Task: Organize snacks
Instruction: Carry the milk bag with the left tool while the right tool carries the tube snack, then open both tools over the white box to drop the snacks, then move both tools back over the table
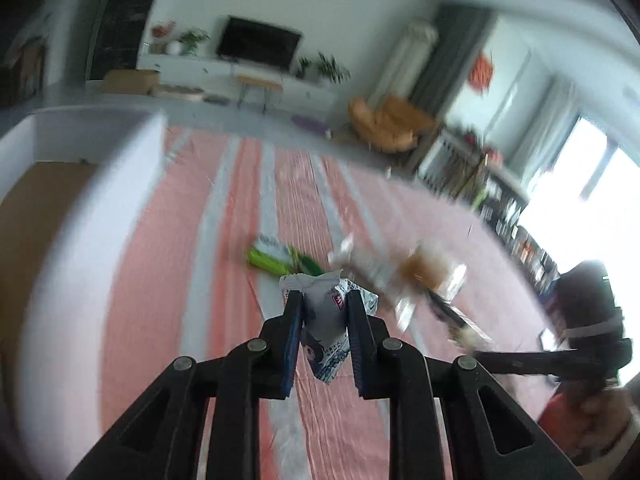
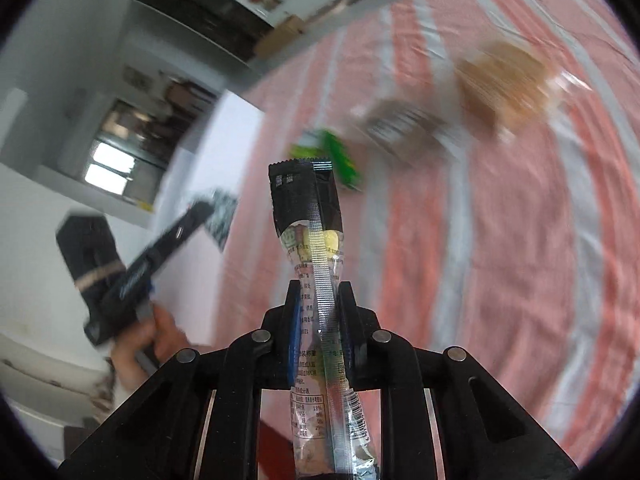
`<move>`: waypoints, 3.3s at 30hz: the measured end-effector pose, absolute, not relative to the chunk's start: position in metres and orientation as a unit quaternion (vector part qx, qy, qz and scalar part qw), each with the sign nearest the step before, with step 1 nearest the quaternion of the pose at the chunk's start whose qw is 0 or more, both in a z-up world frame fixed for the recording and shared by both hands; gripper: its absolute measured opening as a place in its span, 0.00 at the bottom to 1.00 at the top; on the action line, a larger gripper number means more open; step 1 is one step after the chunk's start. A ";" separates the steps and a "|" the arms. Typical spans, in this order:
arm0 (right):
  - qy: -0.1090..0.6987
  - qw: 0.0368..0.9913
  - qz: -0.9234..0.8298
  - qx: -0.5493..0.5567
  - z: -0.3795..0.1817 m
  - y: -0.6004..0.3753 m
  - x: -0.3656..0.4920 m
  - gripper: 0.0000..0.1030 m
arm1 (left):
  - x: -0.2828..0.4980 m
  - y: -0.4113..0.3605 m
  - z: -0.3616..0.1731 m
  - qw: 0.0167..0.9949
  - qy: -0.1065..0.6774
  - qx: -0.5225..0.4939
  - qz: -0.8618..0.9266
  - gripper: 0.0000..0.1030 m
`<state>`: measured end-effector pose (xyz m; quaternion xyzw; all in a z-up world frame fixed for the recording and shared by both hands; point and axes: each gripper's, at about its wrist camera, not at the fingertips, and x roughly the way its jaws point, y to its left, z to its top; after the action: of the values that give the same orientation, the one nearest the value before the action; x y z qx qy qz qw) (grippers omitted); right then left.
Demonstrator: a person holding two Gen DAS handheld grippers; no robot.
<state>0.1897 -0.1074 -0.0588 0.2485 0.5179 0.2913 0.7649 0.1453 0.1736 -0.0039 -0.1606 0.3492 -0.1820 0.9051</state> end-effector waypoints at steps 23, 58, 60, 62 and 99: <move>0.430 0.852 0.285 0.084 -0.024 0.065 0.215 0.67 | 0.067 0.366 0.021 0.936 0.327 -0.090 0.092 0.64; 0.444 0.895 -0.040 0.017 -0.131 -0.246 0.150 0.85 | 0.115 0.204 -0.018 0.917 0.375 0.091 0.098 0.64; 0.444 0.895 -0.040 0.017 -0.131 -0.246 0.150 0.85 | 0.106 0.193 -0.006 0.927 0.332 0.116 0.128 0.68; 0.444 0.895 -0.040 0.017 -0.131 -0.246 0.150 0.85 | 0.096 0.179 0.008 0.938 0.288 0.136 0.138 0.78; 0.443 0.895 -0.039 0.018 -0.131 -0.249 0.152 0.85 | 0.186 0.046 -0.130 0.886 0.460 0.019 -0.054 1.00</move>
<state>0.1519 -0.2489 -0.1309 0.0179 0.4434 -0.0395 0.8953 0.1856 0.0459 -0.1300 0.0186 0.4603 -0.0537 0.8859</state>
